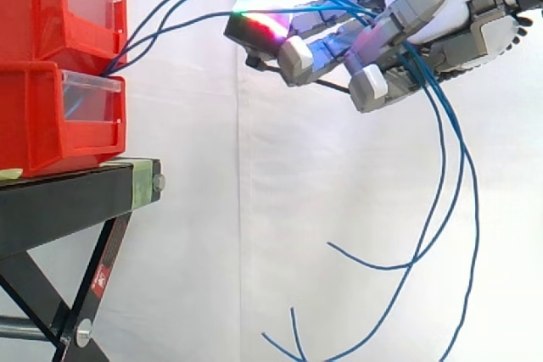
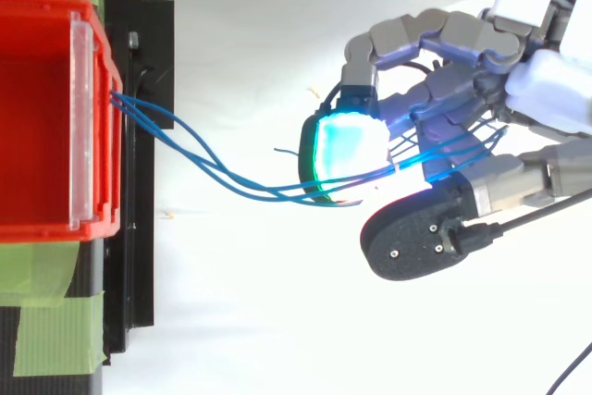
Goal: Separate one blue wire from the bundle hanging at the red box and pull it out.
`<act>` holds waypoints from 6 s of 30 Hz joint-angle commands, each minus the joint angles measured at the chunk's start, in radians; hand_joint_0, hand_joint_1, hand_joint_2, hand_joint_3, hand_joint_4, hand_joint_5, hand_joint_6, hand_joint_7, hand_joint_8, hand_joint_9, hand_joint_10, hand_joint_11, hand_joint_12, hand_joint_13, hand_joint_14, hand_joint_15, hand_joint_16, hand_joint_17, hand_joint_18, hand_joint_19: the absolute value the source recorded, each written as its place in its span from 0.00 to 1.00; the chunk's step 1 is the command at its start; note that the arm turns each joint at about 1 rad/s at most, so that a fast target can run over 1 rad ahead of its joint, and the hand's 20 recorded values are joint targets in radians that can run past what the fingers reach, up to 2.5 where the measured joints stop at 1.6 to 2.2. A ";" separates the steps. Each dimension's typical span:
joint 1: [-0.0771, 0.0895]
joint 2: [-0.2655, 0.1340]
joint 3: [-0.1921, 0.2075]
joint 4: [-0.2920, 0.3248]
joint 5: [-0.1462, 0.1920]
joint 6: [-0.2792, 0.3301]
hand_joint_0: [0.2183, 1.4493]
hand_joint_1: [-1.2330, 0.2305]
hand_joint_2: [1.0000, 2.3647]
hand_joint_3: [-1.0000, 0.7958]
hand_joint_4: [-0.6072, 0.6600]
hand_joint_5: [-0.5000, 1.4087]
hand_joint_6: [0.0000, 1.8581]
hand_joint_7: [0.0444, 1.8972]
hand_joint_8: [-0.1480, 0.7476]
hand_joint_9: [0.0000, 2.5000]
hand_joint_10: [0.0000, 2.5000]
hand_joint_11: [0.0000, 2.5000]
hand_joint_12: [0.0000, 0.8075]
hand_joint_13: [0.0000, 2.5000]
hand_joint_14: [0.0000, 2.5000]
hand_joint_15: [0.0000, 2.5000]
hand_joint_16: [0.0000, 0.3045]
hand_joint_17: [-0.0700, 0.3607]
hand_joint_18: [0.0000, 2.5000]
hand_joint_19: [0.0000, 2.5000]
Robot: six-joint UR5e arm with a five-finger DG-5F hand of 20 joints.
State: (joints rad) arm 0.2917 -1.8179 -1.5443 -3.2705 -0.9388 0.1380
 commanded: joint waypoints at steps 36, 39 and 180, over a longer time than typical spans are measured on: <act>0.000 0.000 0.000 0.009 0.000 0.000 0.29 0.38 0.00 0.28 0.54 0.14 0.42 0.59 0.47 0.31 0.00 0.60 0.39 0.45 1.00 0.14 0.16 0.42 0.37 0.48; 0.000 0.000 0.001 0.008 0.002 0.000 0.32 0.40 0.00 0.28 0.54 0.14 0.42 0.60 0.46 0.31 0.01 0.60 0.39 0.45 1.00 0.15 0.16 0.41 0.36 0.48; 0.000 0.000 0.000 0.018 0.000 -0.002 0.28 0.41 0.00 0.28 0.56 0.16 0.37 0.66 0.49 0.30 0.01 0.55 0.40 0.43 1.00 0.14 0.16 0.42 0.35 0.48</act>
State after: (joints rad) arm 0.2914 -1.8178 -1.5441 -3.2520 -0.9388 0.1358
